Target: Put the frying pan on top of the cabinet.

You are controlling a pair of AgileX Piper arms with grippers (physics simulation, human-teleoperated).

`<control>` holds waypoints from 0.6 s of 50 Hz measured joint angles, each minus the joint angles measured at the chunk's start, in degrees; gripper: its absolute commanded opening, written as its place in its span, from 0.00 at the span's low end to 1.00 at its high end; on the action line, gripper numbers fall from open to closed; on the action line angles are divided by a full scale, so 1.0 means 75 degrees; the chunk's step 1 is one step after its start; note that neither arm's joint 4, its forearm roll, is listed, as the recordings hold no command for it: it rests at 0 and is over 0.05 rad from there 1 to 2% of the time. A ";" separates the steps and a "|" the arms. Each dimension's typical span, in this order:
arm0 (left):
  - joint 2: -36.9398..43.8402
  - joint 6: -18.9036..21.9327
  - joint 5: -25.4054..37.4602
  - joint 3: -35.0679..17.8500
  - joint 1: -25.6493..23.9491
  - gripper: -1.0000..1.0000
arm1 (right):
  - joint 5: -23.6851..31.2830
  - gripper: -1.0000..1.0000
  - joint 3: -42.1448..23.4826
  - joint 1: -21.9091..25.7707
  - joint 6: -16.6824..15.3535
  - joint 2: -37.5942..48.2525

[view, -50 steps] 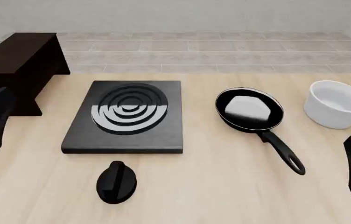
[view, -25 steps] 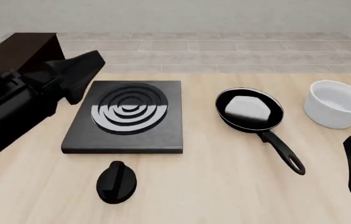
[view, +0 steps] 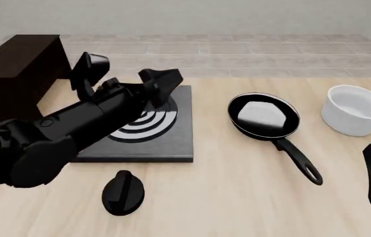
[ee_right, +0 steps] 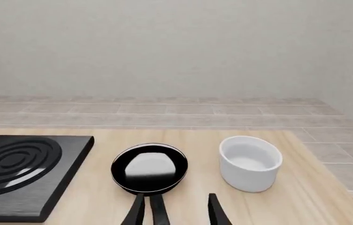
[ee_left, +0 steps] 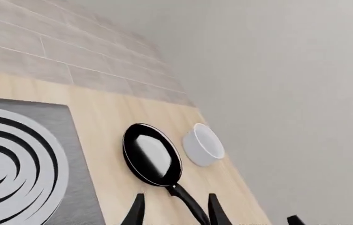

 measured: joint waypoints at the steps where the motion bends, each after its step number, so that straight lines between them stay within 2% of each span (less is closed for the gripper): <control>1: 0.0121 -0.0029 0.0011 -0.0070 -0.0013 1.00 | 0.0000 1.00 0.0000 0.0000 -0.0001 0.0001; 14: 0.1415 -0.0318 0.0010 -0.0739 -0.0220 1.00 | 0.0003 1.00 0.0000 -0.0008 0.0016 0.0006; 30: 0.2394 -0.0407 -0.0071 -0.1276 -0.0696 1.00 | -0.0003 1.00 0.0001 -0.0017 0.0042 -0.0005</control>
